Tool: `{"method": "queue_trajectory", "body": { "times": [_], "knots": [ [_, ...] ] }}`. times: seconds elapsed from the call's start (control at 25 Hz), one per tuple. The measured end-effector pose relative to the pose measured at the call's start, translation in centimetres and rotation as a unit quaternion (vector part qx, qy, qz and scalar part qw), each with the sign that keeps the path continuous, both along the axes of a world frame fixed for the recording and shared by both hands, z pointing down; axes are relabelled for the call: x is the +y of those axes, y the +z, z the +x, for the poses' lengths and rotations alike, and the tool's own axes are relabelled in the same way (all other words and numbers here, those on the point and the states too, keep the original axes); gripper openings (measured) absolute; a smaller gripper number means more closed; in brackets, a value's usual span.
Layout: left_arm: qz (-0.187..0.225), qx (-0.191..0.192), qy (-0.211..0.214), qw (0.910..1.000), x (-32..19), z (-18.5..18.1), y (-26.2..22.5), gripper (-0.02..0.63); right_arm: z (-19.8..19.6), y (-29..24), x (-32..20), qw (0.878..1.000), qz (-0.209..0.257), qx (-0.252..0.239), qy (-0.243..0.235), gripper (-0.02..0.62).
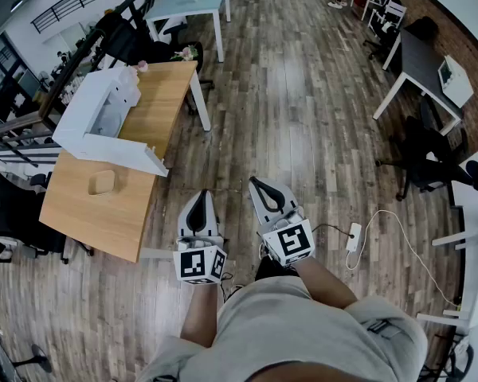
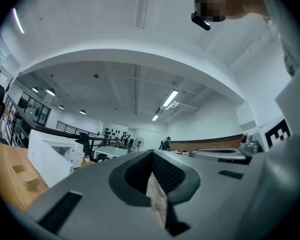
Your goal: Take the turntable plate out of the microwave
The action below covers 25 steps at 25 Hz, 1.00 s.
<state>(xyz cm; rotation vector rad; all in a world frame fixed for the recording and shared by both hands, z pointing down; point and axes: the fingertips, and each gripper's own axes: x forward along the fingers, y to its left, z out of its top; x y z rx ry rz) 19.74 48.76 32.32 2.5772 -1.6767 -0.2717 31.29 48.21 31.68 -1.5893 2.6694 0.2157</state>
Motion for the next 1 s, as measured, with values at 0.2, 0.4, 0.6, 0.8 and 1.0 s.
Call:
{"method": "queue_trajectory", "body": {
  "times": [0.2,0.4,0.6,0.8,1.0],
  "knots": [
    [-0.008,0.001,0.002,1.0000,-0.2,0.7,0.7,0.012,0.0,0.0,0.0,1.000,-0.002,0.005,-0.012,0.003],
    [-0.025,0.001,0.007,0.9997,-0.6,1.5,1.6,0.012,0.4,1.0,-0.3,1.000,-0.019,-0.001,-0.019,0.003],
    [-0.027,-0.013,0.009,0.9995,-2.2,2.2,1.8,0.012,0.4,1.6,-1.8,0.999,-0.031,-0.016,-0.030,0.005],
    [-0.036,-0.026,-0.004,0.9990,-5.1,2.7,2.0,0.031,0.8,1.5,-4.6,0.998,-0.025,-0.012,-0.048,0.036],
    [-0.044,-0.028,-0.022,0.9984,-8.6,3.6,2.1,0.061,1.8,1.3,-8.0,0.997,-0.025,-0.019,-0.065,0.049]
  ]
}}
